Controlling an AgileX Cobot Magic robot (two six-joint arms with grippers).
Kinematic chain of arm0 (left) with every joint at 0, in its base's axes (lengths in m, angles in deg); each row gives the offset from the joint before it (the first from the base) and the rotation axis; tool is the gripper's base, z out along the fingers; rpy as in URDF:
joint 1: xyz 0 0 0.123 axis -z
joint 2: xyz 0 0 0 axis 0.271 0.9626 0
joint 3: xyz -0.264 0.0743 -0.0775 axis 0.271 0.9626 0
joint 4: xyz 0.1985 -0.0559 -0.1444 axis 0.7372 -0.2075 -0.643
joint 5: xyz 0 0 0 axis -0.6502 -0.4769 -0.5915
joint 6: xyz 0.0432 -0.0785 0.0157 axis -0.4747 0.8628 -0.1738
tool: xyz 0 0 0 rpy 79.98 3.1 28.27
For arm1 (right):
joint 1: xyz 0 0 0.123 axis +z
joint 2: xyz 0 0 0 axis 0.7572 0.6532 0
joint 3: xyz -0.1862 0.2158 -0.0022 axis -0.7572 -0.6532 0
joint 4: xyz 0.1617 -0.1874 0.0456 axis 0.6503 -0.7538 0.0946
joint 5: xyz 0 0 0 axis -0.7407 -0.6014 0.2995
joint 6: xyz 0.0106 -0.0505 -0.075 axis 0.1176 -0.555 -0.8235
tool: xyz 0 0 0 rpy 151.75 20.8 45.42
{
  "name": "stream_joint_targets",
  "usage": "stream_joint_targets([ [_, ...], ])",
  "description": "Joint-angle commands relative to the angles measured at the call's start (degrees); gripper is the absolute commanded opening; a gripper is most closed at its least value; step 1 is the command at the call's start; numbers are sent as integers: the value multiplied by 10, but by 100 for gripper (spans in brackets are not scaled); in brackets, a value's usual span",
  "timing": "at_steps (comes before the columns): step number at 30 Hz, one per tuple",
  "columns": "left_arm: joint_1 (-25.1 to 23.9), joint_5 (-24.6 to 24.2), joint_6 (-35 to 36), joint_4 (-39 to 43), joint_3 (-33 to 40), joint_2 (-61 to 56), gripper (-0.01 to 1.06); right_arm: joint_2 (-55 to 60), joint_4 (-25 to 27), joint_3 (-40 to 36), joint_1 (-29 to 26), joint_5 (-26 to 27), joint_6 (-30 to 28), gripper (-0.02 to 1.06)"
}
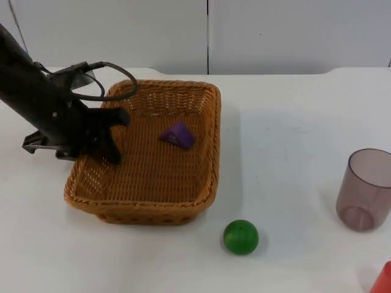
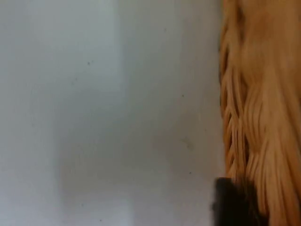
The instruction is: Pick up the basket with the left hand and place the triangular block into the basket with the right hand.
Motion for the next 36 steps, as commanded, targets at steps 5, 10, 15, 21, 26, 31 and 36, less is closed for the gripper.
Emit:
stream_joint_targets([
  [5, -2, 1, -2, 53, -9, -27, 104, -3, -3, -1, 1, 3, 0, 83],
  [10, -10, 0, 0, 89, -9, -93, 105, -6, -19, -1, 1, -2, -3, 83],
  [15, -14, -12, 2, 93, -9, -187, 105, -17, -36, -1, 1, 4, -3, 83],
  [21, -14, -33, 19, 90, 15, -316, 105, -38, -51, -11, 1, 28, -3, 83],
  [26, -14, -17, 19, 91, 95, -428, 105, -69, -55, -43, 1, 55, -3, 83],
  [31, -14, 3, 13, 90, 204, -560, 105, -113, -59, -91, 1, 55, 0, 83],
  [36, -14, 20, -3, 90, 313, -707, 105, -170, -57, -150, 1, 49, 2, 83],
])
